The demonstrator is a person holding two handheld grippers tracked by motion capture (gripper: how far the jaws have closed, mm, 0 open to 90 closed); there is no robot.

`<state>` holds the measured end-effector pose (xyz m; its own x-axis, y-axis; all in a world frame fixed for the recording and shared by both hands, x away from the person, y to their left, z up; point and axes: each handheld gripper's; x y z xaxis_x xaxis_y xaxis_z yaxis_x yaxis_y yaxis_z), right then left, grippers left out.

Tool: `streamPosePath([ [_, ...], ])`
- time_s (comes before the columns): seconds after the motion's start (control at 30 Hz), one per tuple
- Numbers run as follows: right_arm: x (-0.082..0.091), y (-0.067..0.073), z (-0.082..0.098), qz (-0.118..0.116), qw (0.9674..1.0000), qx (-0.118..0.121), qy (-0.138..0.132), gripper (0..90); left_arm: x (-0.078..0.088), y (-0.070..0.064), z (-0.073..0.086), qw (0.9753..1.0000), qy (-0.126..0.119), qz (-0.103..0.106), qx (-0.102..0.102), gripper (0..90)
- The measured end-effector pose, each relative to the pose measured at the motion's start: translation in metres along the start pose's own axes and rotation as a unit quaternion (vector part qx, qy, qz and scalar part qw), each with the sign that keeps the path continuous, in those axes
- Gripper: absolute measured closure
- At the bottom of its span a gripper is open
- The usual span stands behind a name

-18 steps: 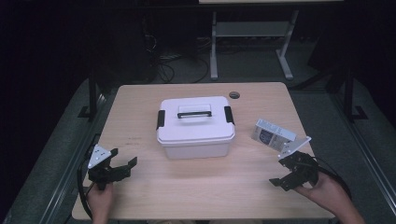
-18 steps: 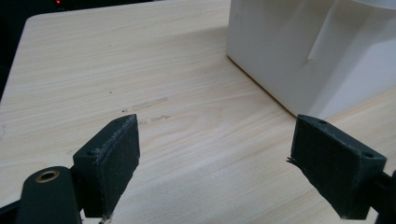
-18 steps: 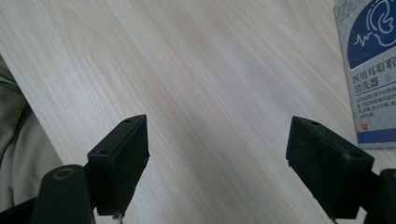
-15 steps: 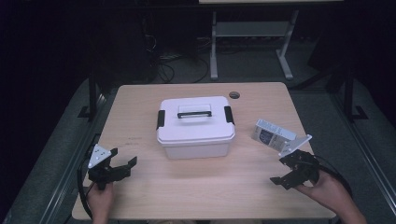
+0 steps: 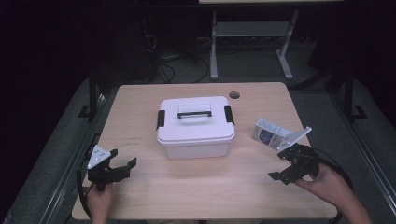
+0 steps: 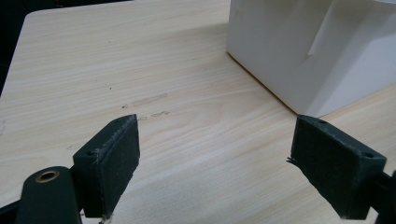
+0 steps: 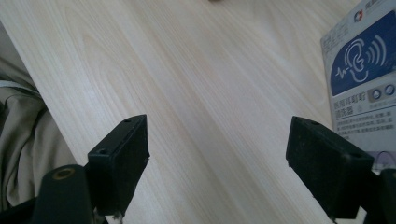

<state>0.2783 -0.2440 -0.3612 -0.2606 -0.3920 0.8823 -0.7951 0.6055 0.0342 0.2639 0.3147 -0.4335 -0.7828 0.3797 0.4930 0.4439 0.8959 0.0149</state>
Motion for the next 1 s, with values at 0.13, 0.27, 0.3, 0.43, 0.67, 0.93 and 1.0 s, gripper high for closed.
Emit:
streamPosePath([
  [0.13, 0.005, -0.001, -0.01, -0.003, 1.0, 0.005, 0.003, 20.9, -0.001, 0.0, 0.0, 1.0, 0.003, -0.001, 0.002, 14.9],
  [0.27, 0.008, -0.003, -0.018, -0.004, 0.9999, 0.011, 0.005, 20.8, -0.001, 0.001, 0.0, 1.0, 0.002, -0.002, 0.004, 14.9],
  [0.3, 0.008, -0.003, -0.021, -0.004, 0.9999, 0.011, 0.006, 20.8, -0.001, 0.001, 0.0, 1.0, 0.003, -0.003, 0.005, 14.9],
  [0.43, 0.011, -0.002, -0.031, -0.005, 0.9997, 0.02, 0.01, 20.9, 0.0, 0.001, 0.0, 1.0, 0.001, -0.004, 0.005, 14.9],
  [0.67, 0.011, -0.001, -0.048, -0.007, 0.9993, 0.034, 0.016, 21.0, 0.0, 0.002, 0.0, 1.0, -0.001, -0.004, 0.007, 14.9],
  [0.93, 0.011, -0.001, -0.066, -0.011, 0.9986, 0.044, 0.027, 21.0, 0.0, 0.002, 0.0, 1.0, -0.001, -0.002, 0.008, 14.9],
  [1.0, 0.012, 0.0, -0.07, -0.011, 0.9984, 0.049, 0.028, 21.1, 0.0, 0.002, 0.0, 1.0, -0.002, -0.002, 0.008, 14.9],
])
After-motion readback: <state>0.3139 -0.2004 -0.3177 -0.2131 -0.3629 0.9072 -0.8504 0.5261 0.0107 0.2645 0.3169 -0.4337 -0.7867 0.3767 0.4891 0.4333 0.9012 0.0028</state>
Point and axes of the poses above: each handheld gripper's, and its own axes: x roughly backward along the jaws, z roughly out of its underside, y roughly to its left, and after that the axes turned 2 degrees about -x, right-handed
